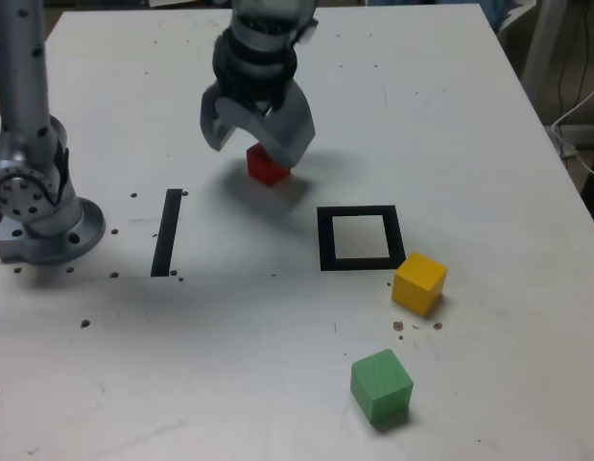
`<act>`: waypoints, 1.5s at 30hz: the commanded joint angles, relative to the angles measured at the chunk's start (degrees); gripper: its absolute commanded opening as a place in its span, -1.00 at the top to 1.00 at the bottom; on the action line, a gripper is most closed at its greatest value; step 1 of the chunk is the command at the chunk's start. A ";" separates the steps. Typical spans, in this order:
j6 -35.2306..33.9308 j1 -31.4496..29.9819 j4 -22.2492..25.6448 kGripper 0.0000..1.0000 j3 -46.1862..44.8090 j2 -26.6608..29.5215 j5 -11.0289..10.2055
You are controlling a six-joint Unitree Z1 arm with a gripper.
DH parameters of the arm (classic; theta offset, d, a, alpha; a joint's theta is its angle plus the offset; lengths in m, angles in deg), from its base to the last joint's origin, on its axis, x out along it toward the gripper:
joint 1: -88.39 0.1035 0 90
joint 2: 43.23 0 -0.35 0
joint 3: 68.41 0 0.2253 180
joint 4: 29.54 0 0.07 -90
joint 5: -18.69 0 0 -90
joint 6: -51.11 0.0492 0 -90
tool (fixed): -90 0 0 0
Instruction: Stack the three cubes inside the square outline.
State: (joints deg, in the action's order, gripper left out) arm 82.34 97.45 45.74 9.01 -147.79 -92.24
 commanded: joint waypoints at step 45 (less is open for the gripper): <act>4.60 1.75 -5.02 0.80 0.88 -2.61 3.72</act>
State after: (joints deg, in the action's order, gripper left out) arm 86.75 99.14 40.36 9.47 -150.41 -89.08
